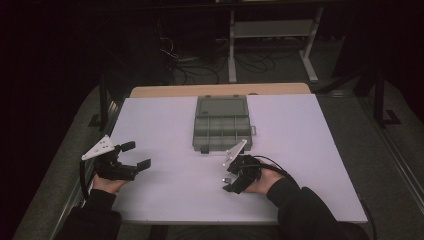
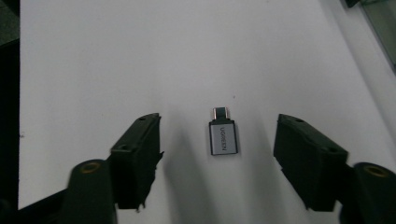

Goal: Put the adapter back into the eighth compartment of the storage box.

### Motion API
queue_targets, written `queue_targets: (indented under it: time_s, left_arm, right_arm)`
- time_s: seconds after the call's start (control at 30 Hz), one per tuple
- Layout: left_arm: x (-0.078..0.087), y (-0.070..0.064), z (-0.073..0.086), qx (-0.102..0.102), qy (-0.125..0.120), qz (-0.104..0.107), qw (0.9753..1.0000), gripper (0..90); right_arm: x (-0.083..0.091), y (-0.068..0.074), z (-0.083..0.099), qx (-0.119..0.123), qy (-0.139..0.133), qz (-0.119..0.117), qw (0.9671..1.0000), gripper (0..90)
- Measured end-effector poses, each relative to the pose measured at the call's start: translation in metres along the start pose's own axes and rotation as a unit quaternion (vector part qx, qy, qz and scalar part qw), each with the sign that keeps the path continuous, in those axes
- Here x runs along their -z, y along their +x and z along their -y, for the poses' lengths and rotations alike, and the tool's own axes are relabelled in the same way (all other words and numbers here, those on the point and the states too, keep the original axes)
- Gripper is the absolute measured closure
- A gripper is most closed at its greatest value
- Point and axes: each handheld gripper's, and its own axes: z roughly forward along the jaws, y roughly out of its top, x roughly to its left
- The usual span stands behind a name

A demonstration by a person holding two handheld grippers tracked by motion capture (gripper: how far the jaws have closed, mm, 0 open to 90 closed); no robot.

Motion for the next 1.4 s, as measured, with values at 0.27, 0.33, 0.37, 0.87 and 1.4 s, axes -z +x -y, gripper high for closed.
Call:
queue_targets:
  time_s: [0.27, 0.33, 0.37, 0.87, 1.4]
  left_arm:
    - [-0.0001, 0.0000, 0.0000, 0.000, 0.000, 0.000, 1.0000, 0.0]
    - [-0.0002, 0.0000, 0.0000, 0.000, 0.000, 0.000, 1.0000, 0.0]
    - [-0.0002, 0.0000, 0.0001, 0.000, 0.000, 0.000, 1.0000, 0.0]
    - [-0.0002, 0.0000, 0.0001, 0.000, 0.000, 0.000, 1.0000, 0.0]
    - [-0.0004, 0.0000, 0.0001, 0.000, 0.000, 0.000, 1.0000, 0.0]
  right_arm:
    - [-0.0021, 0.0002, -0.0011, 0.003, 0.004, -0.002, 1.0000, 49.0]
    - [-0.0023, 0.0003, -0.0016, 0.004, 0.003, 0.000, 1.0000, 52.8]
    - [-0.0024, 0.0006, -0.0021, 0.005, 0.003, 0.002, 1.0000, 55.4]
    - [-0.0046, 0.0006, -0.0036, 0.006, 0.005, 0.015, 0.9999, 73.9]
    - [-0.0008, -0.0009, -0.0039, -0.001, 0.000, 0.011, 0.9999, 74.7]
